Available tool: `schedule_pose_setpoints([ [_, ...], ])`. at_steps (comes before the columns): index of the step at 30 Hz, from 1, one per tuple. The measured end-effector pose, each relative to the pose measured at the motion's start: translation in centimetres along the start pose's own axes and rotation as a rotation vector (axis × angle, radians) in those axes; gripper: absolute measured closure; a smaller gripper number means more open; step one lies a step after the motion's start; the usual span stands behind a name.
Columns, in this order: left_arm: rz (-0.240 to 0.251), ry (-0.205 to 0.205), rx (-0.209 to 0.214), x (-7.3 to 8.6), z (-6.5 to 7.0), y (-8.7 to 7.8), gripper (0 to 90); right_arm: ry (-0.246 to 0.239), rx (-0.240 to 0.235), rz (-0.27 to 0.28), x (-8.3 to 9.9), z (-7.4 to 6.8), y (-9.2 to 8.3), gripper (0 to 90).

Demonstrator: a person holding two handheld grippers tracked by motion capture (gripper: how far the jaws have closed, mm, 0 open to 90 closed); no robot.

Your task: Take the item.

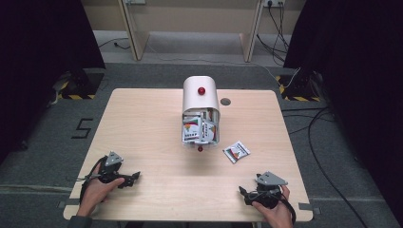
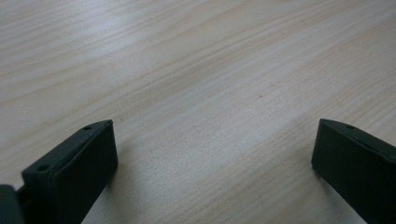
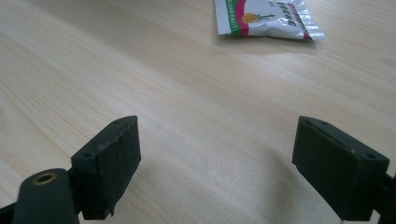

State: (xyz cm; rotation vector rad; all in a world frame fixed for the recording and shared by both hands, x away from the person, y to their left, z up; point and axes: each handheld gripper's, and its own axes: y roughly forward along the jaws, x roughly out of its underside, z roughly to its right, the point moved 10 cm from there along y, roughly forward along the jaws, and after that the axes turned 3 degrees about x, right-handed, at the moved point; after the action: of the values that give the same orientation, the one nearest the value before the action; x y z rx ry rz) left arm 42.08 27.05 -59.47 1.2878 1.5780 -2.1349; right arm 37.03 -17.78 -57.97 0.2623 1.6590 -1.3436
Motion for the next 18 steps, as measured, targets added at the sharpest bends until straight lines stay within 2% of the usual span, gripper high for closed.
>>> schedule_pose_setpoints([
  [10, 0.000, 0.000, 0.000, 0.0, 0.0, 0.0, 0.0, -0.014, 0.024, -0.011, 0.5, 0.0, -0.4, 16.1],
  [16, 0.001, -0.001, 0.000, 0.0, 0.0, 0.0, 0.0, 0.009, 0.032, -0.025, 1.4, 0.0, -0.7, 15.9],
  [17, 0.001, 0.000, 0.001, 0.0, 0.0, 0.0, 0.0, 0.034, 0.024, -0.011, 1.6, 0.0, -0.8, 15.7],
  [18, 0.001, -0.001, 0.000, 0.0, 0.0, 0.0, 0.0, 0.036, 0.024, -0.007, 1.7, 0.0, -0.8, 15.5],
])
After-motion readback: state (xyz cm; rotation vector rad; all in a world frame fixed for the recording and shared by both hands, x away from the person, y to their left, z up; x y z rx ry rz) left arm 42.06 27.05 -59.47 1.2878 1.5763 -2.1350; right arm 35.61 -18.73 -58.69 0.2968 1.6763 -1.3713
